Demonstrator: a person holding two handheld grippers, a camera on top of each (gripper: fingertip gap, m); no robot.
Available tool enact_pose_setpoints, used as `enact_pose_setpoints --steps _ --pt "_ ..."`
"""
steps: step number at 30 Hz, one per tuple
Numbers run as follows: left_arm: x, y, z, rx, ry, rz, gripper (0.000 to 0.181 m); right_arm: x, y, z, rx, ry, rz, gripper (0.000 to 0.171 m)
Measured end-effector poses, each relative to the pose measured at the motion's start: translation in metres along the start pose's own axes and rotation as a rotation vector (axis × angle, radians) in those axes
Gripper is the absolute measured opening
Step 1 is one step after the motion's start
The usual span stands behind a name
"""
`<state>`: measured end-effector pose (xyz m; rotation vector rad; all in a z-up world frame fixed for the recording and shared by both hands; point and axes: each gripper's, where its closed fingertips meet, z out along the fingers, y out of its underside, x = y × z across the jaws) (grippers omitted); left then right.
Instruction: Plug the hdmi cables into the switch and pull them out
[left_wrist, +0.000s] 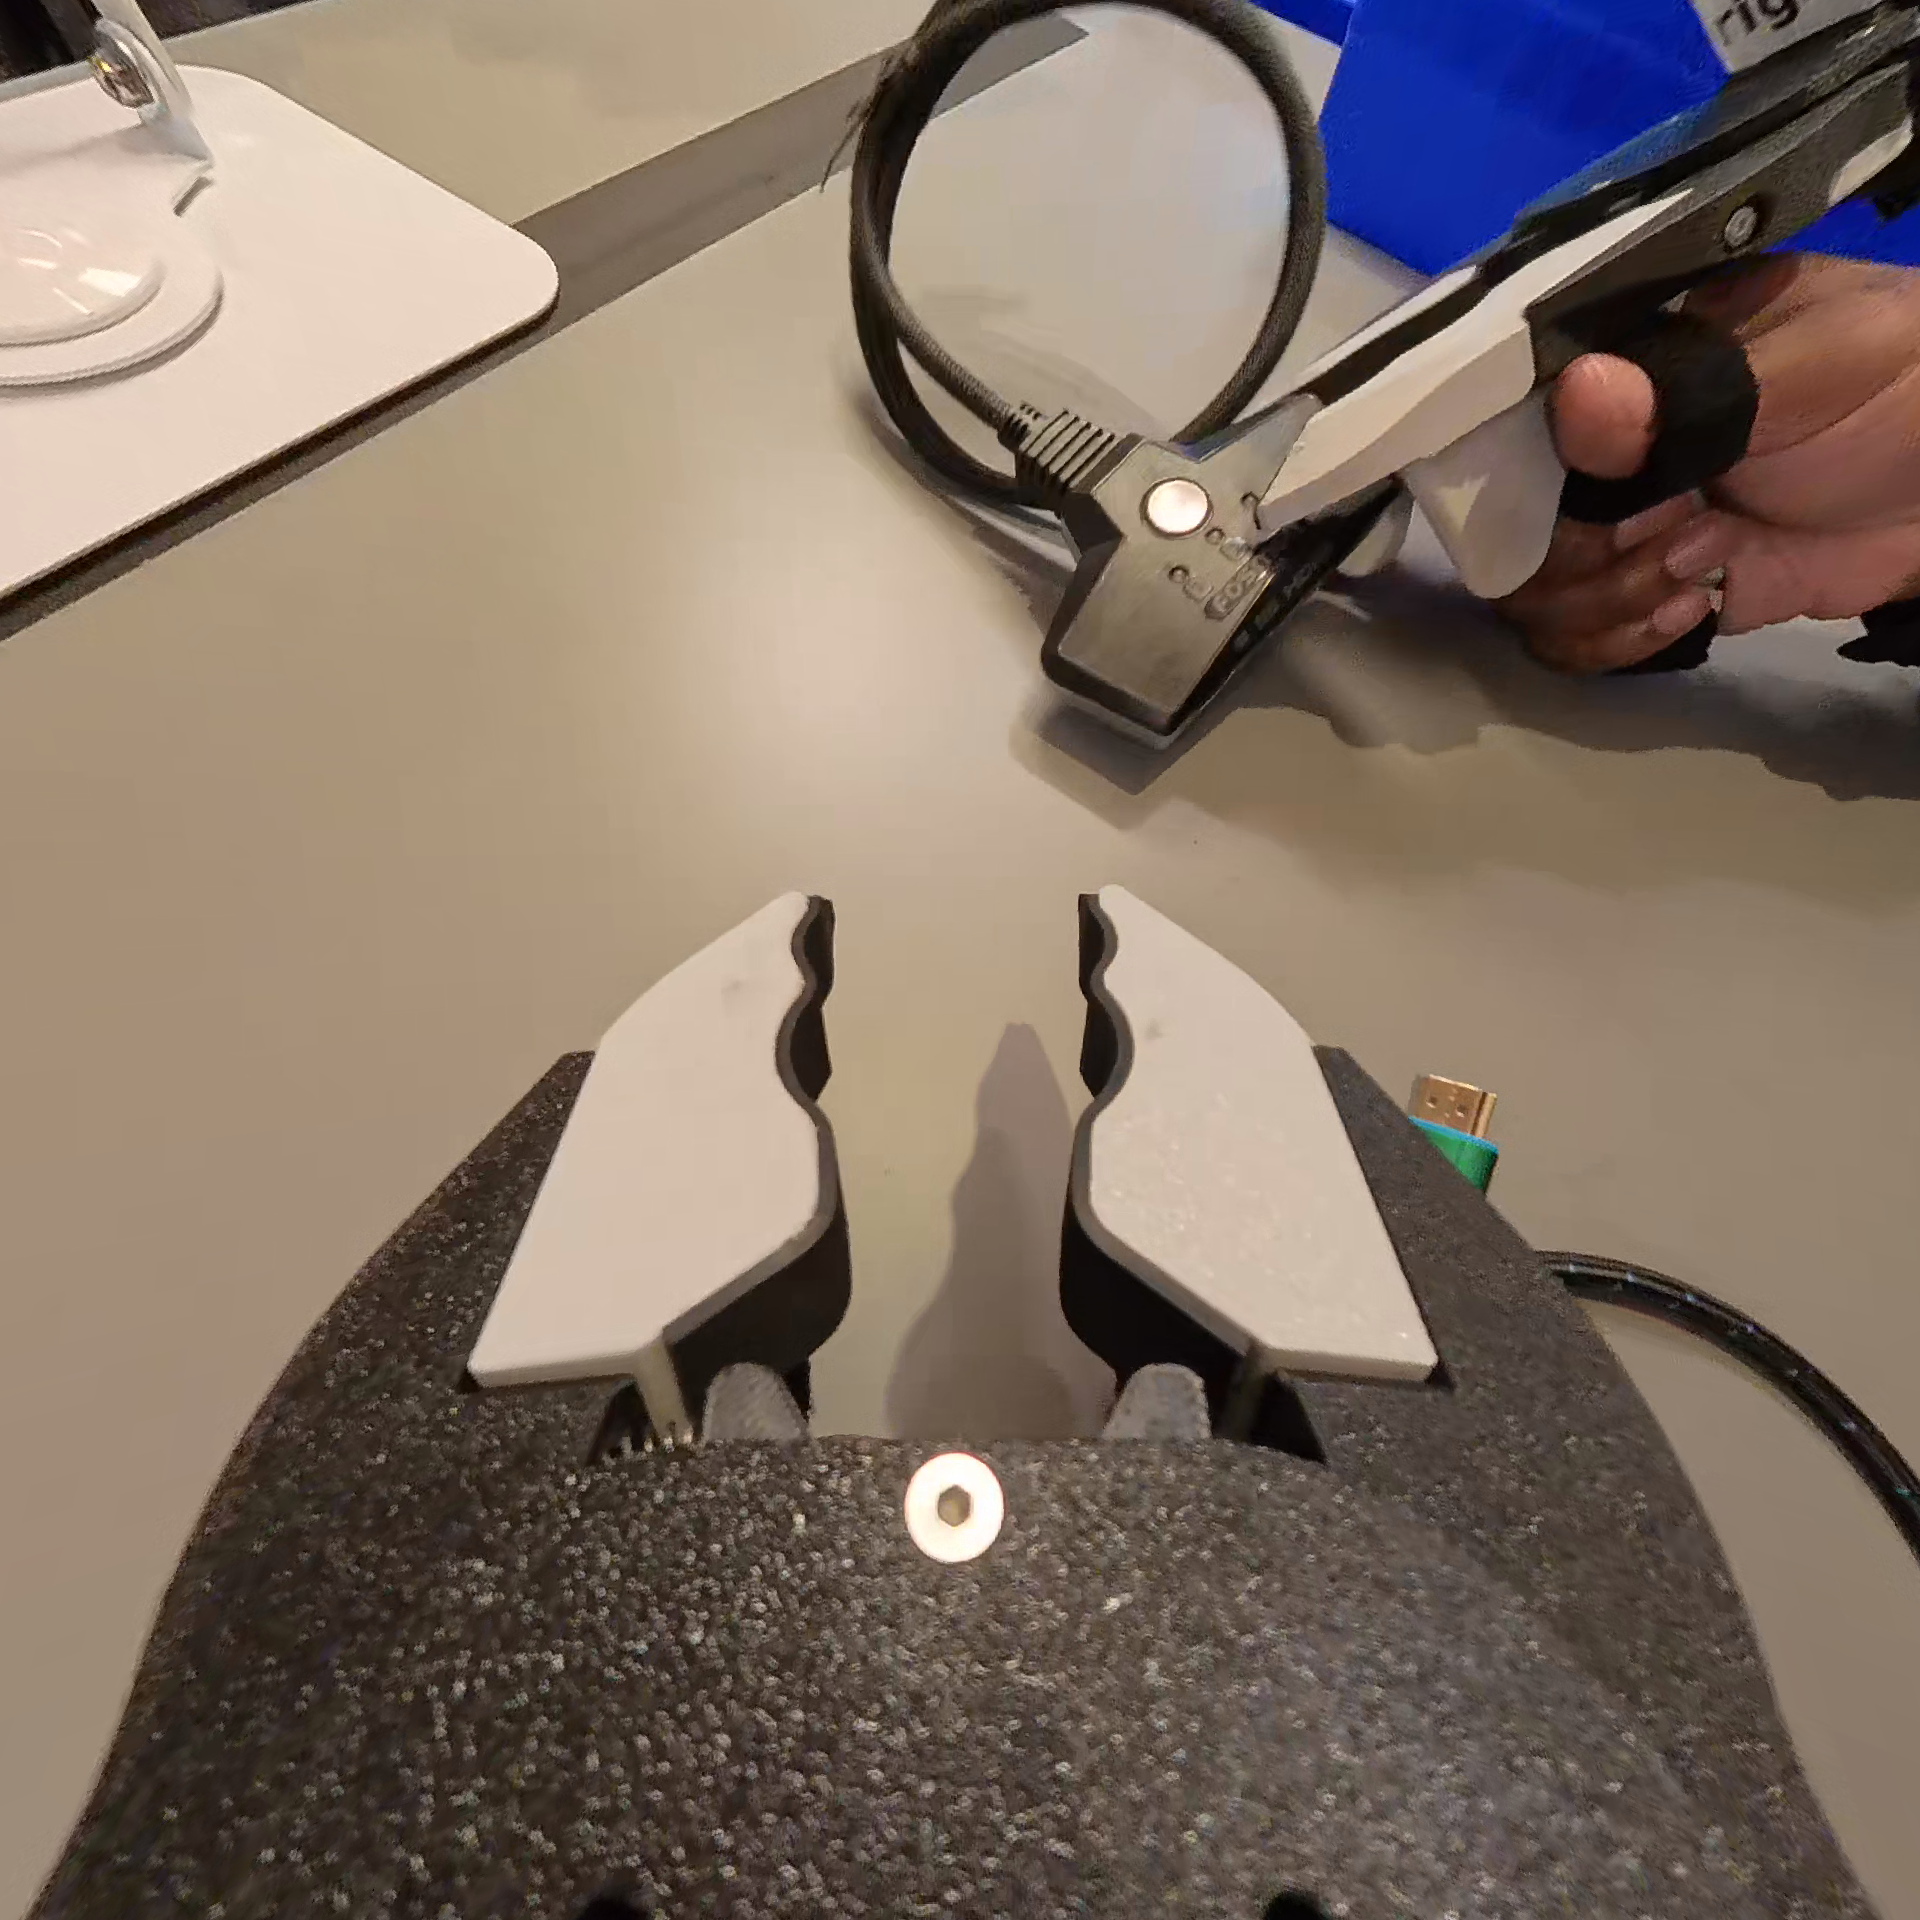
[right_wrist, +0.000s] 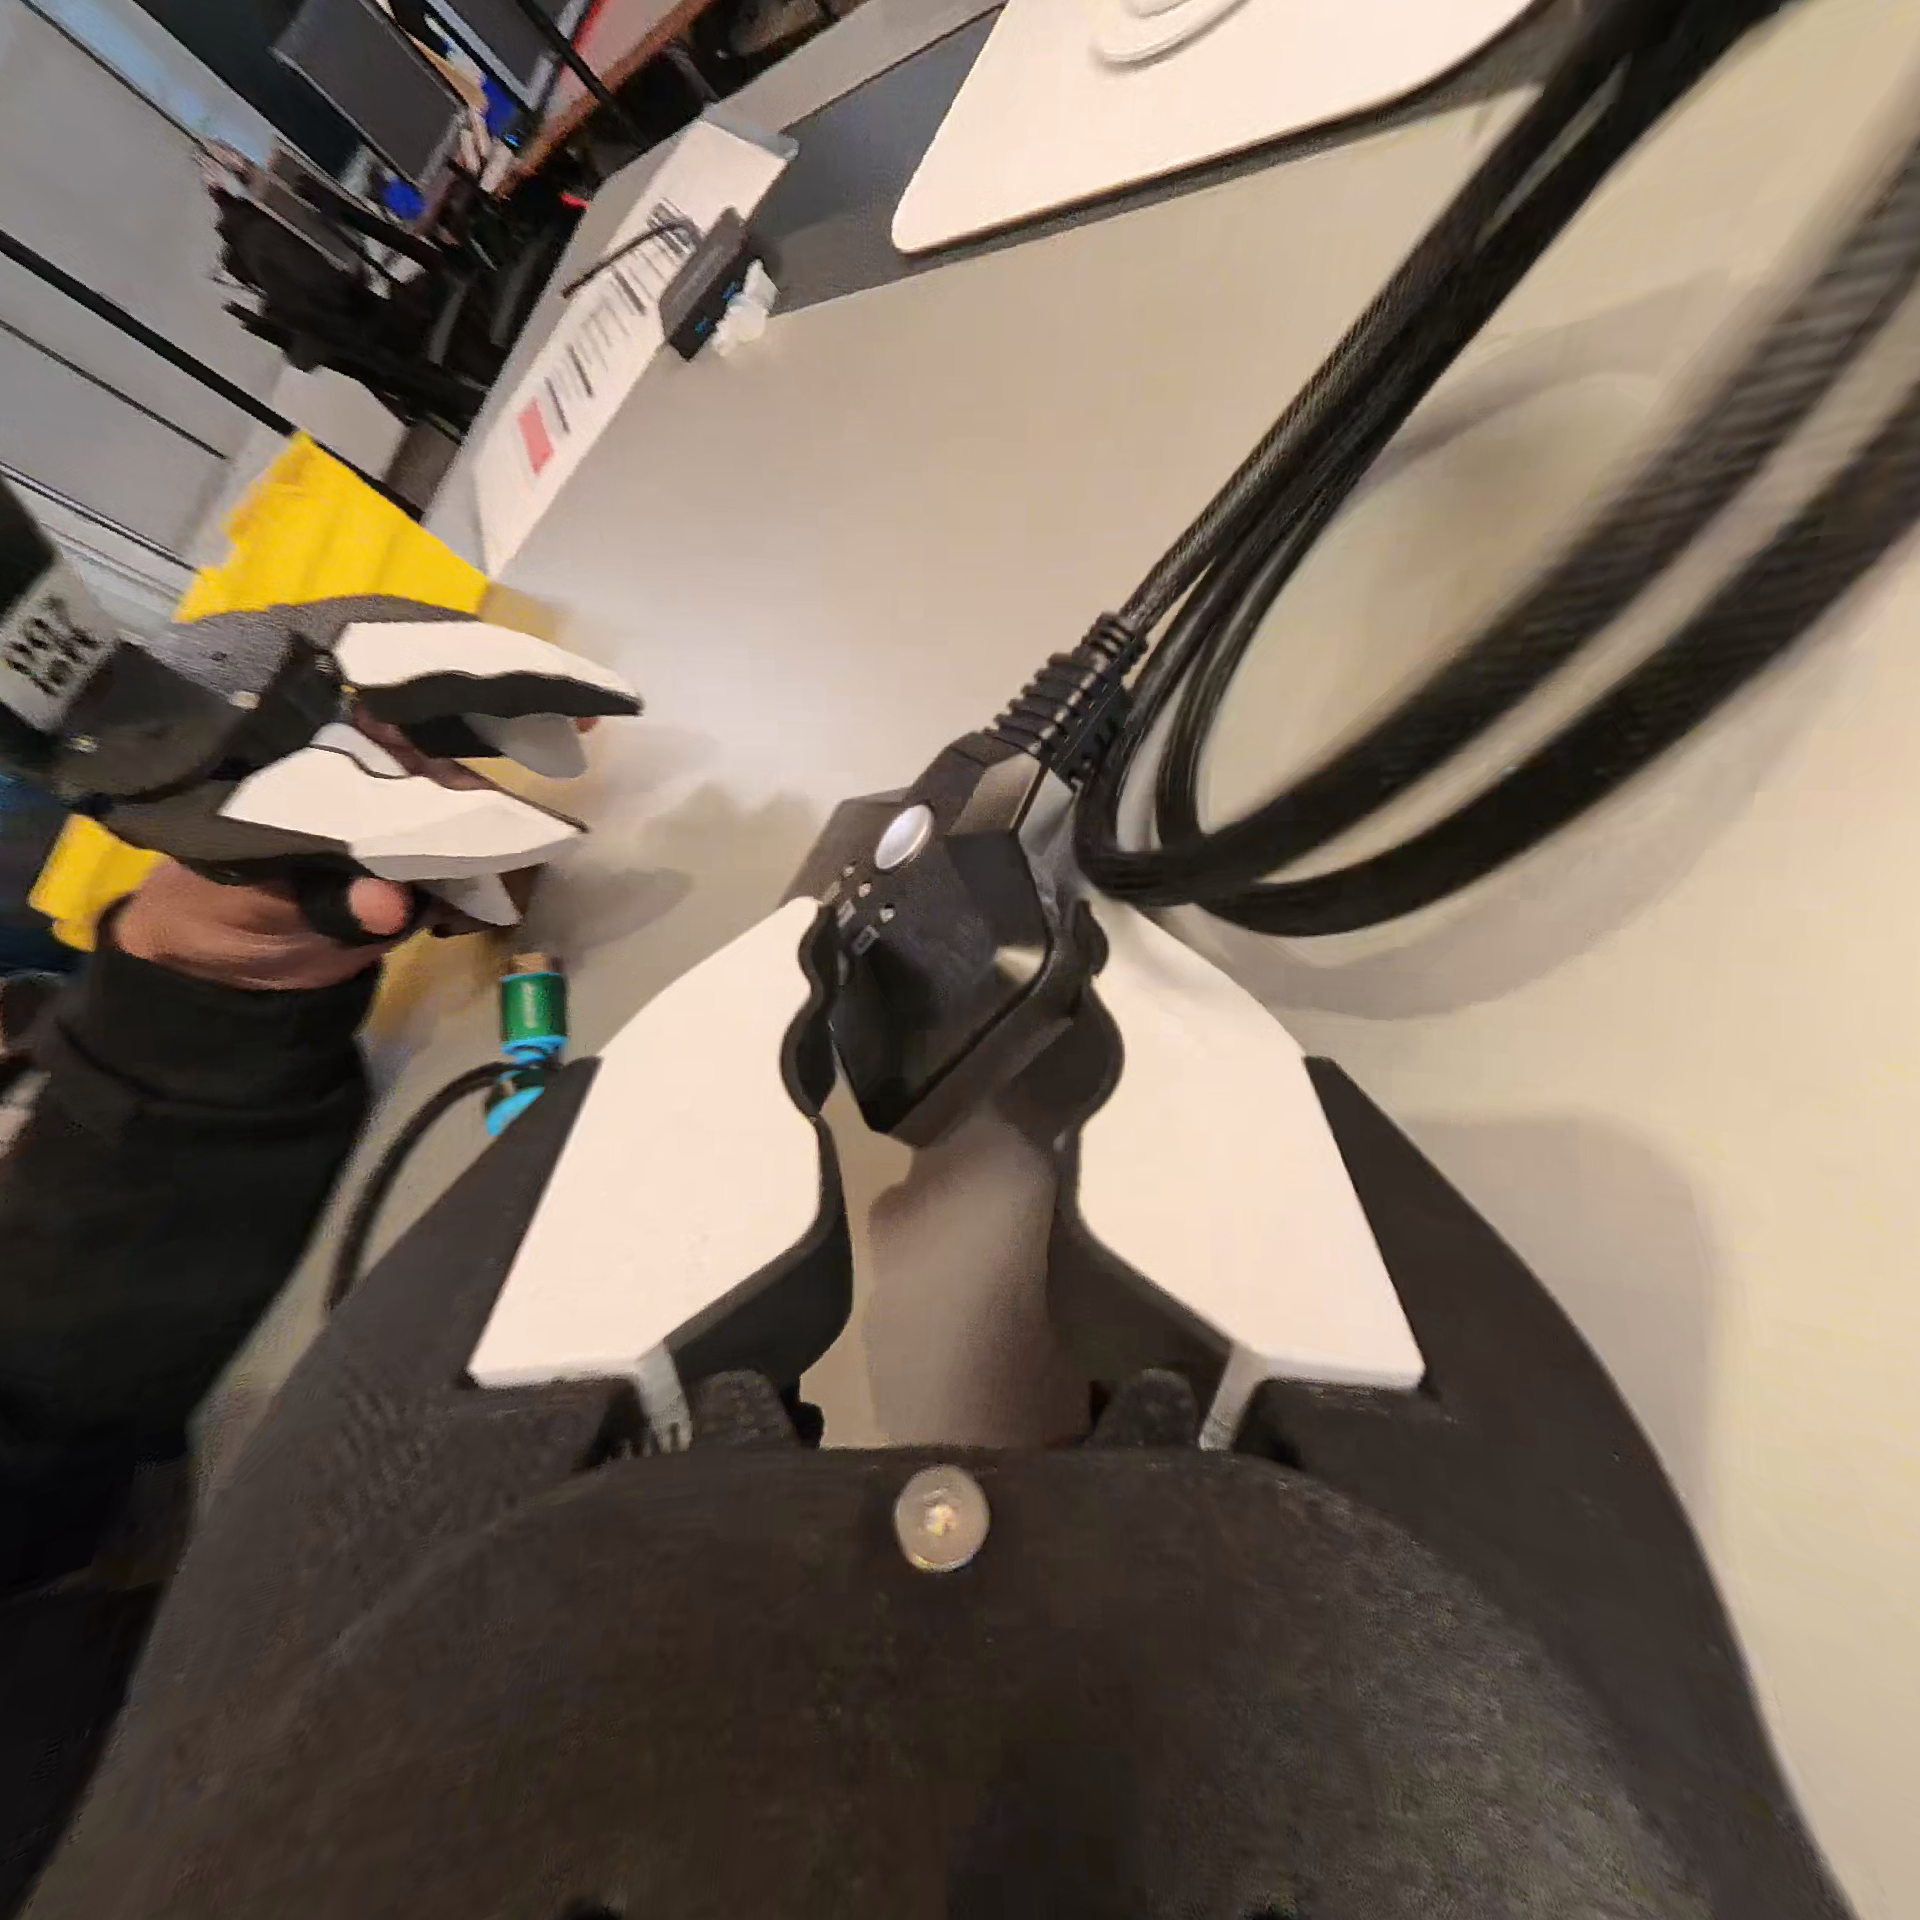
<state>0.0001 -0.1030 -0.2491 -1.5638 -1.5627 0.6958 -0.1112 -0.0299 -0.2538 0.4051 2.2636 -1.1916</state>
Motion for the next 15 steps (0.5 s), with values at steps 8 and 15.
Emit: enact_pose_setpoints --steps 8,15 --pt "0.006 0.012 -0.014 -0.006 -0.042 0.027 0.045 0.004 0.0 -0.01 -0.014 0.2 -0.36 0.048" --pt "0.007 0.011 -0.018 0.017 -0.02 0.0 0.045 -0.025 -0.003 -0.016 0.013 0.105 -0.598 0.04"
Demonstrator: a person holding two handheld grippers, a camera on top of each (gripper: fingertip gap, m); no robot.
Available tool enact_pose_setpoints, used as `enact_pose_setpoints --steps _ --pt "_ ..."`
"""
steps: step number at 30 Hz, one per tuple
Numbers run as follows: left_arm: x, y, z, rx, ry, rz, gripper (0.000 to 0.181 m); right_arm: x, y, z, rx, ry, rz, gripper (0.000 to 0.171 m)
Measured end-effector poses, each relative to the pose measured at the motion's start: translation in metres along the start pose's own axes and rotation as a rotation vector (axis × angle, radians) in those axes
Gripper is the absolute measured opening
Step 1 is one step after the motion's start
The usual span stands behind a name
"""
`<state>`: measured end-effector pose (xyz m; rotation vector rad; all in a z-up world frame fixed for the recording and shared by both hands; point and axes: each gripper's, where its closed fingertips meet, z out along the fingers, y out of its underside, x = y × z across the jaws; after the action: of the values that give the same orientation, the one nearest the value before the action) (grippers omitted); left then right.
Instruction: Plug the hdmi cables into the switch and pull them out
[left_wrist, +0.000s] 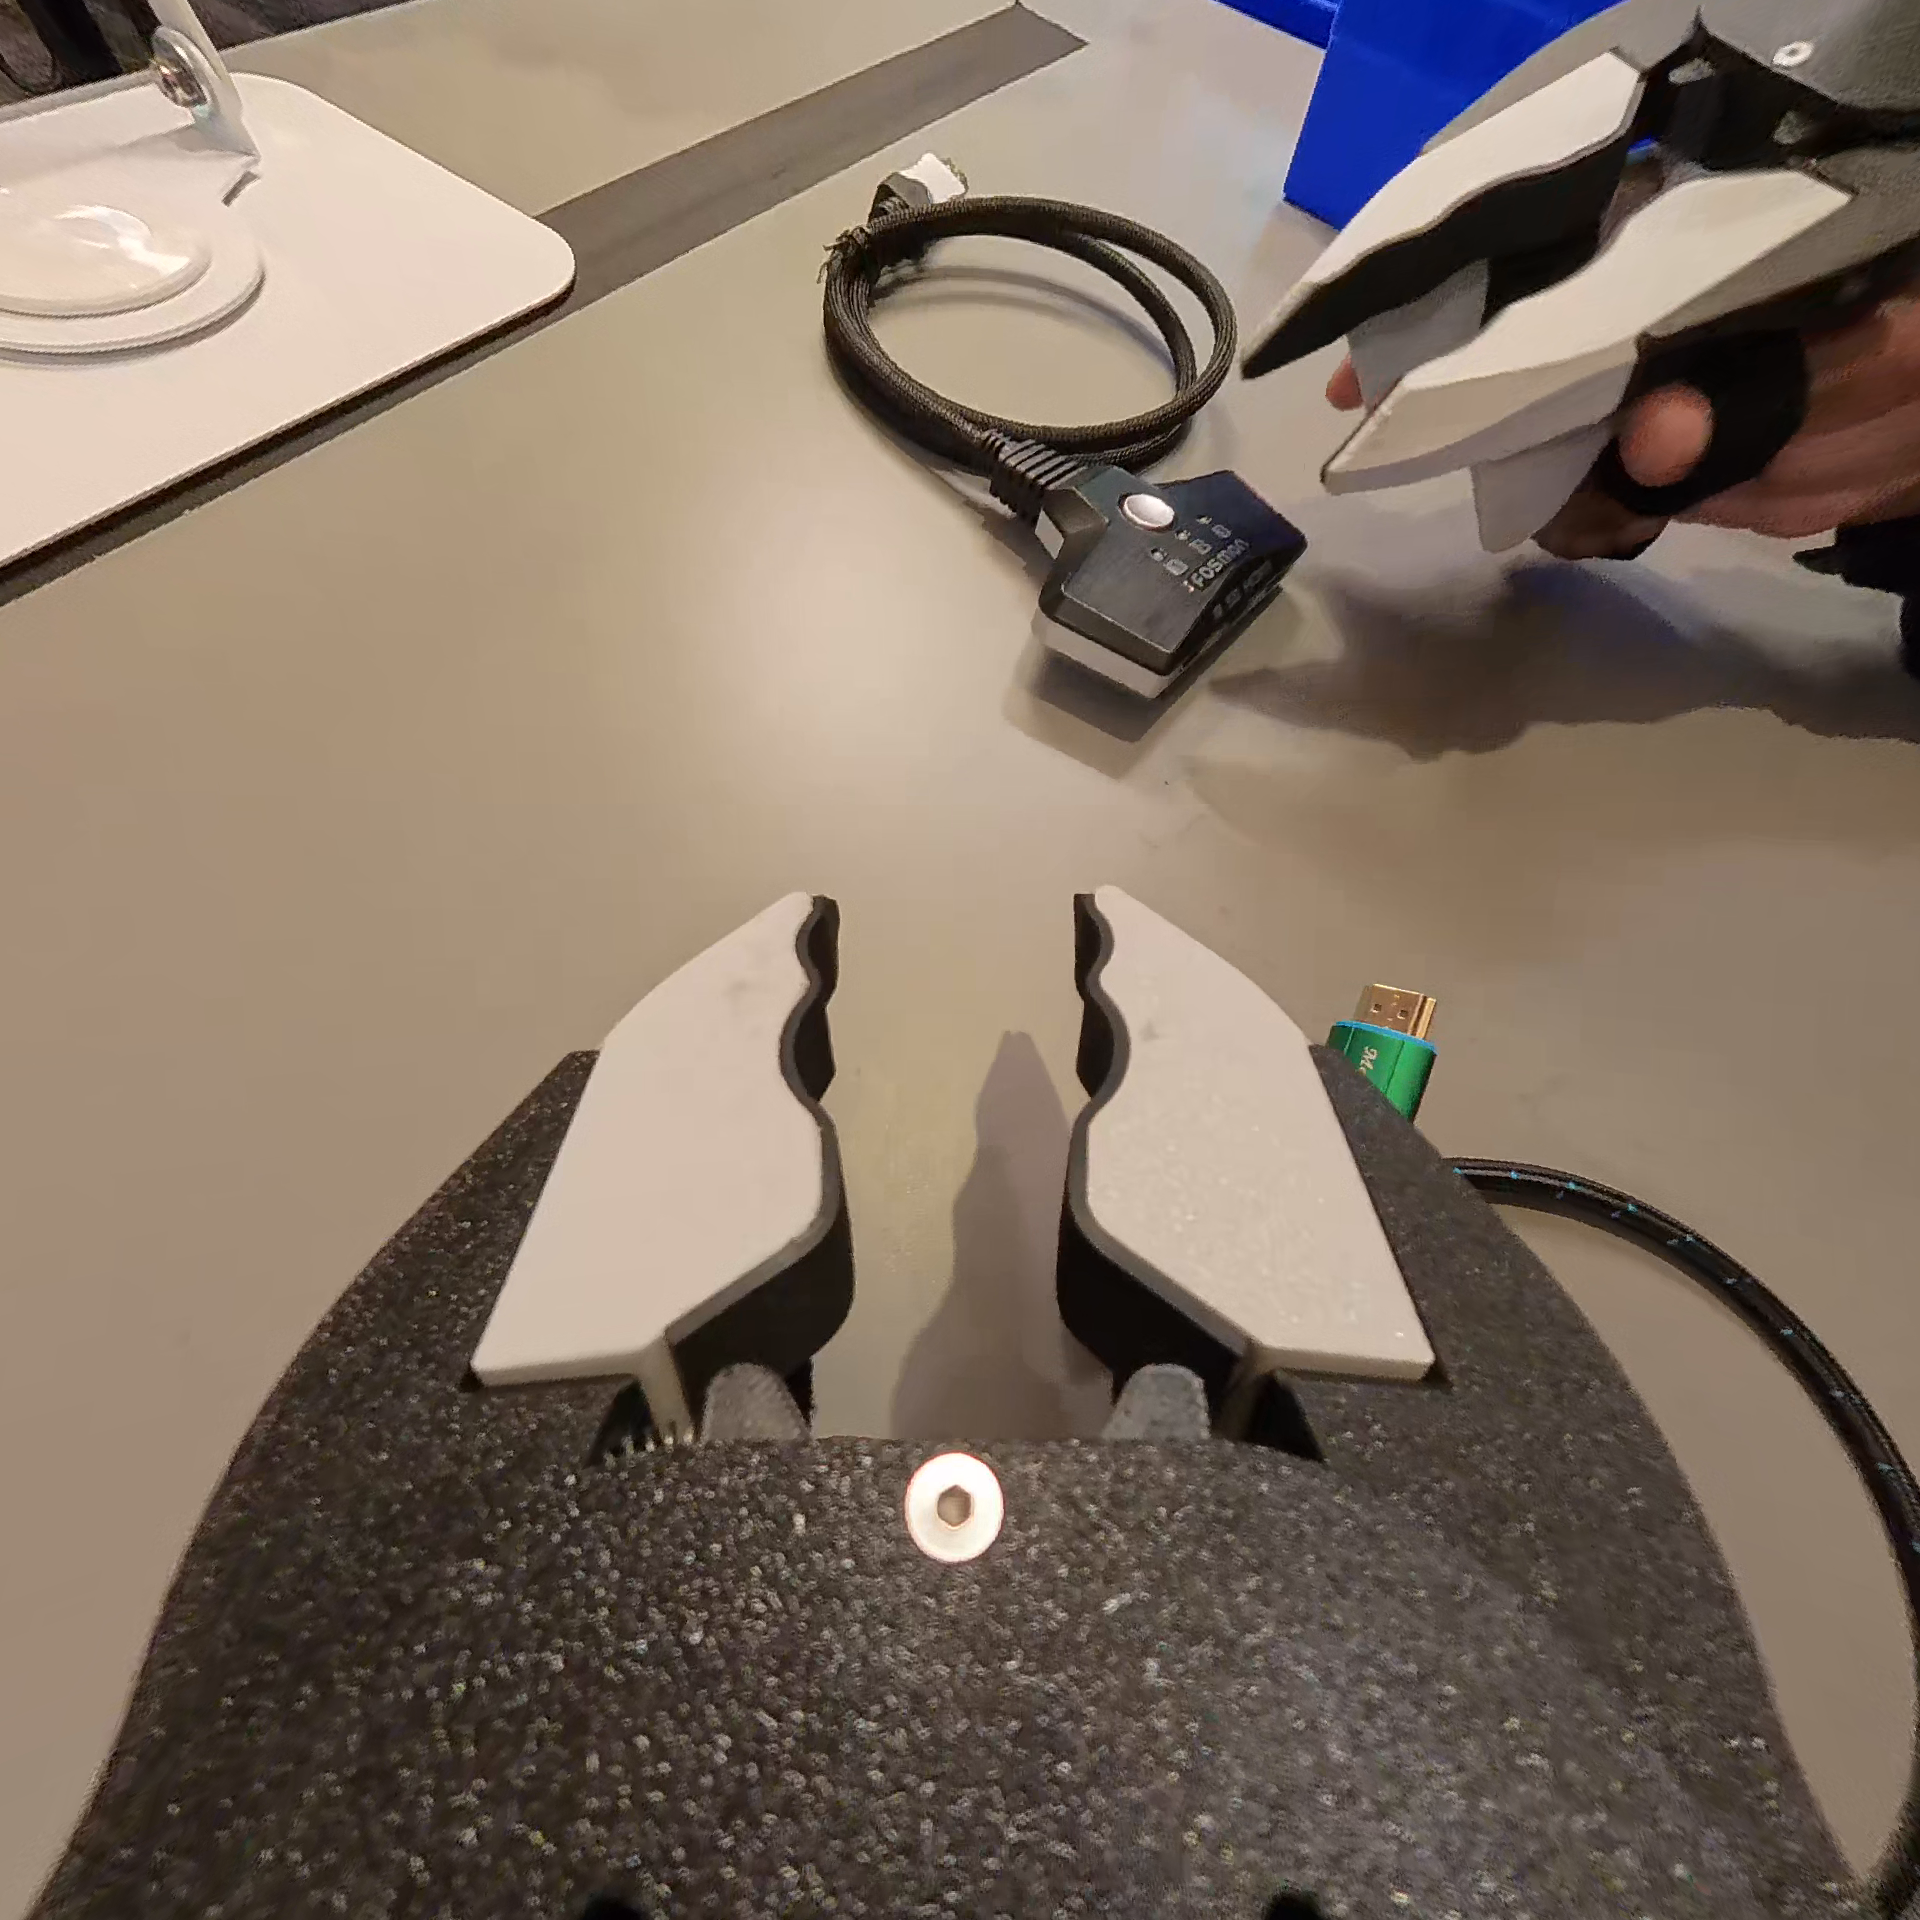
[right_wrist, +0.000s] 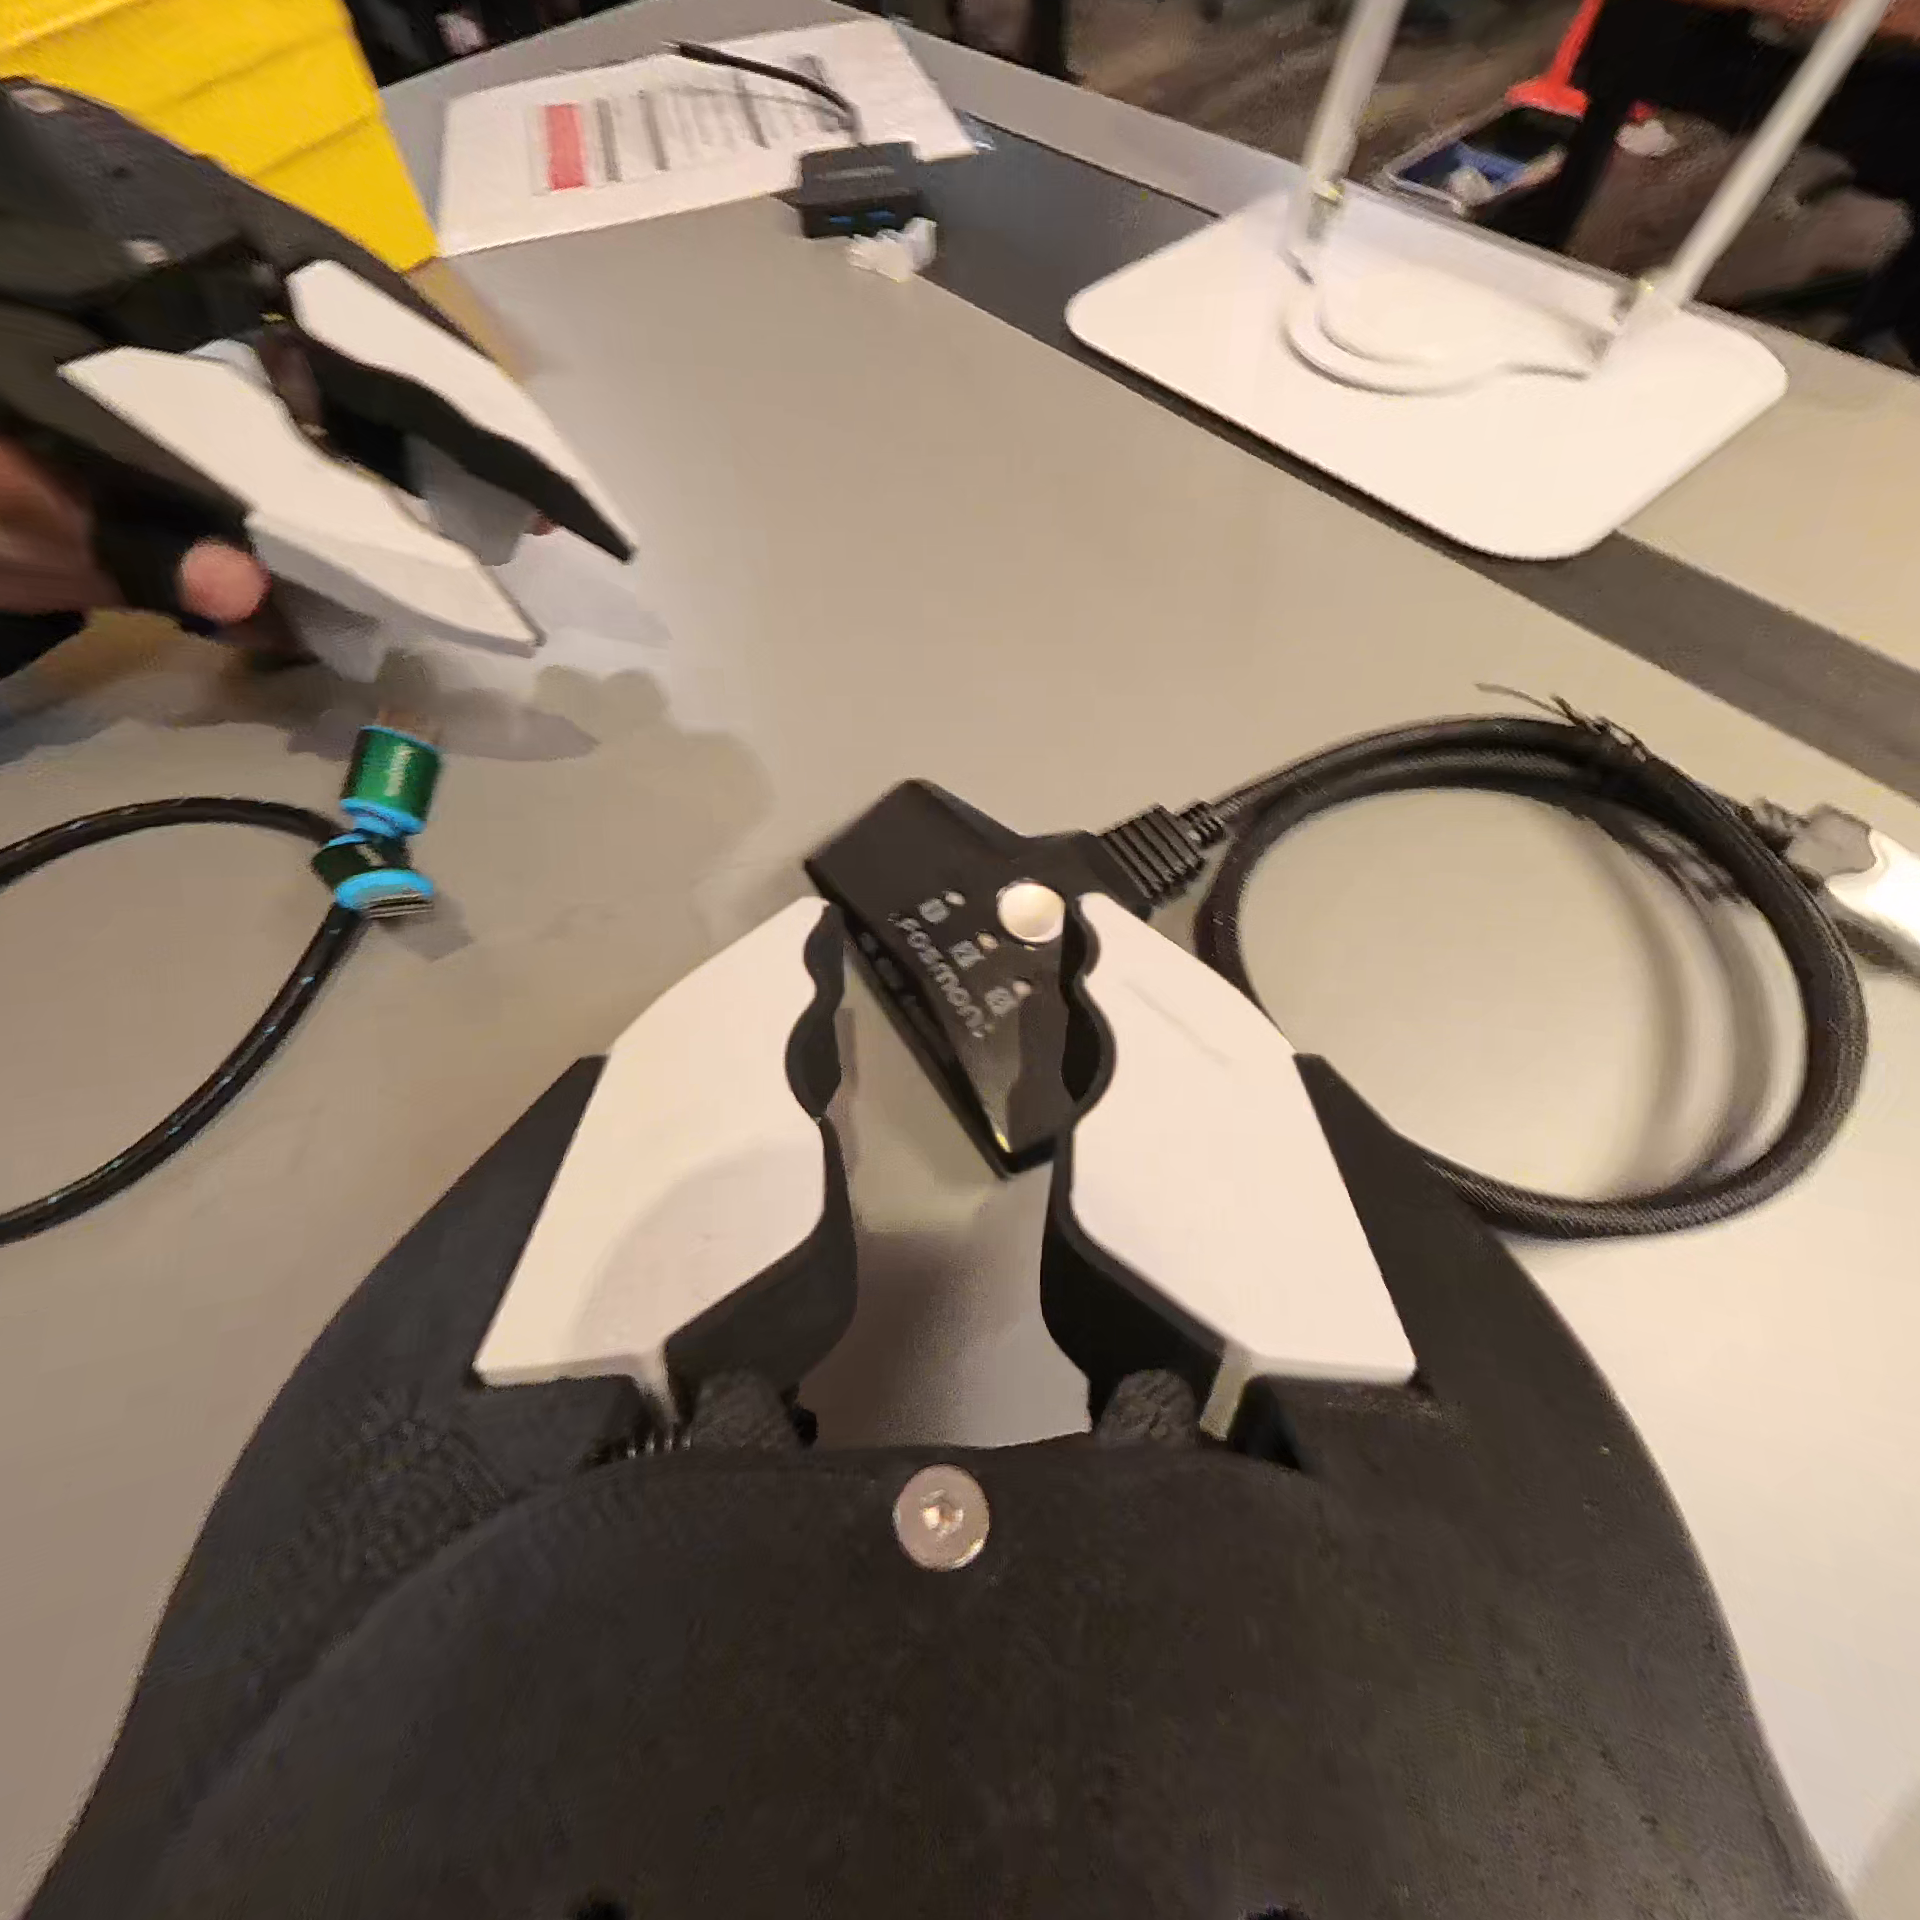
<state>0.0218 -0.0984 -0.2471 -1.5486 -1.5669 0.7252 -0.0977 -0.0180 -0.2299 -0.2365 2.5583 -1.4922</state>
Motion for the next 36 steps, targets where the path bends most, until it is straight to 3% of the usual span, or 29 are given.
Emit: enact_pose_setpoints --steps 6,13,25,30,33,36 --pt "0.007 -0.017 -0.009 0.106 0.065 -0.103 0.026 -0.049 0.005 0.012 0.002 -0.149 -0.187 0.044" --pt "-0.005 -0.05 -0.03 0.405 -0.014 -0.094 0.025 -0.098 0.012 0.021 0.017 -0.239 -0.454 0.053" --pt "0.007 -0.083 -0.063 0.709 0.027 -0.1 0.01 -0.136 0.017 0.045 -0.031 -0.325 -0.644 0.049" --pt "0.007 -0.081 -0.057 0.699 0.033 -0.105 0.031 -0.144 0.024 0.057 -0.075 -0.315 -0.762 0.015" --pt "0.006 -0.074 -0.048 0.638 0.018 -0.048 0.038 -0.146 0.023 0.055 -0.062 -0.336 -0.762 0.014" --pt "0.021 -0.064 -0.037 0.55 0.109 0.047 0.039 -0.144 0.021 0.052 -0.063 -0.359 -0.703 0.014"
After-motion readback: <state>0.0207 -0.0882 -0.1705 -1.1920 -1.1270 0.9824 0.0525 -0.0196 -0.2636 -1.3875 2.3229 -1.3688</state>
